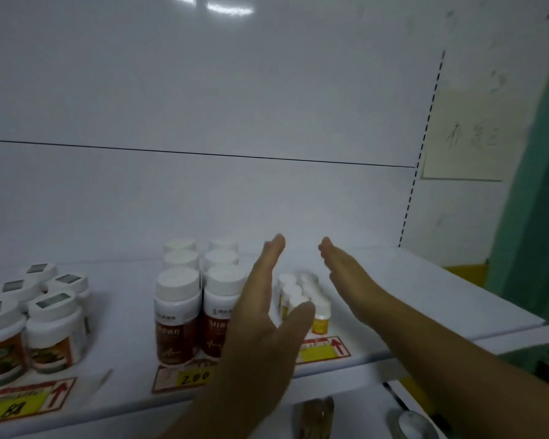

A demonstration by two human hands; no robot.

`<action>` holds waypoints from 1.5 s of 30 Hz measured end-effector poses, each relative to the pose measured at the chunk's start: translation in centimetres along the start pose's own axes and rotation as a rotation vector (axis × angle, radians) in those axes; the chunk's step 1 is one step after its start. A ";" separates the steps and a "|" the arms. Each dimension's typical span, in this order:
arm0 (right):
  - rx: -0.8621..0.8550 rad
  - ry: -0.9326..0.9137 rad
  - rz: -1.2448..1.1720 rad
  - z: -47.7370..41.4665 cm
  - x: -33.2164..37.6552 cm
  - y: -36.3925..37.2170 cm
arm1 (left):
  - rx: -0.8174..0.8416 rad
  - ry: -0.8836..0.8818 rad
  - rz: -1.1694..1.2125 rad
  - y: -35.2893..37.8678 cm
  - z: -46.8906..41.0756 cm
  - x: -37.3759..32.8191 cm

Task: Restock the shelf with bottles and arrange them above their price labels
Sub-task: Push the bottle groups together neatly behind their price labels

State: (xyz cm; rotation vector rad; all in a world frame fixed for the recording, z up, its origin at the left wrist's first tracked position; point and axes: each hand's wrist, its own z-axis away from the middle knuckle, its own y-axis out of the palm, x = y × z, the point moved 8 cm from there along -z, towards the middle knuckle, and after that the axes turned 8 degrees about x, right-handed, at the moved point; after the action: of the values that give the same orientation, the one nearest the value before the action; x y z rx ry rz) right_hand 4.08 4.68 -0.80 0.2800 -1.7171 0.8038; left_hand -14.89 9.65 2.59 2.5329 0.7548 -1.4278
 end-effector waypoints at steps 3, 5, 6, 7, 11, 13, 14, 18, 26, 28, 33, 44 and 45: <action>0.067 0.096 -0.306 0.6 -2.8 1.0 | -0.062 -0.348 0.149 1.6 -2.2 4.9; 0.197 0.135 -0.497 1.2 -3.5 2.2 | -0.124 -0.480 0.271 2.2 -3.3 7.3; 0.242 0.140 -0.549 1.2 -3.6 2.6 | -0.150 -0.529 0.313 2.7 -3.7 8.1; 0.264 0.130 -0.573 1.1 -3.6 2.8 | -0.176 -0.558 0.344 3.2 -4.0 8.8; 0.258 0.136 -0.492 -0.5 -4.1 3.4 | -0.175 -0.599 0.438 4.3 -4.7 10.8; 0.258 0.182 -0.476 -1.0 -4.7 3.7 | -0.134 -0.643 0.414 4.4 -4.7 12.3; 0.265 0.189 -0.470 -1.3 -4.9 3.7 | -0.122 -0.652 0.386 4.1 -4.7 13.1; 0.301 0.143 -0.506 -1.8 -5.3 4.0 | -0.102 -0.645 0.331 3.5 -4.4 14.5; 0.302 0.115 -0.517 -2.1 -5.6 3.9 | -0.179 -0.549 0.209 1.5 -5.2 14.6; 0.299 0.108 -0.501 -2.2 -5.7 3.8 | -0.156 -0.606 0.221 2.4 -5.0 15.3; 0.314 0.062 -0.479 -1.8 -5.1 3.7 | -0.070 -0.625 0.113 2.8 -4.2 14.8; 0.065 -0.373 0.295 2.9 4.4 0.5 | 0.060 -0.163 -0.744 3.5 -5.4 1.1; 0.095 -0.414 0.469 3.1 5.9 1.2 | 0.142 -0.183 -0.843 2.5 -5.5 -0.5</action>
State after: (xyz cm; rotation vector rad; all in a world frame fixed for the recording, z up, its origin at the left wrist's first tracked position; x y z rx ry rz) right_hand -0.81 4.81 3.93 0.1087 -2.1772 1.2363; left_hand -9.65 9.30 5.68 2.1945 1.8753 -1.9377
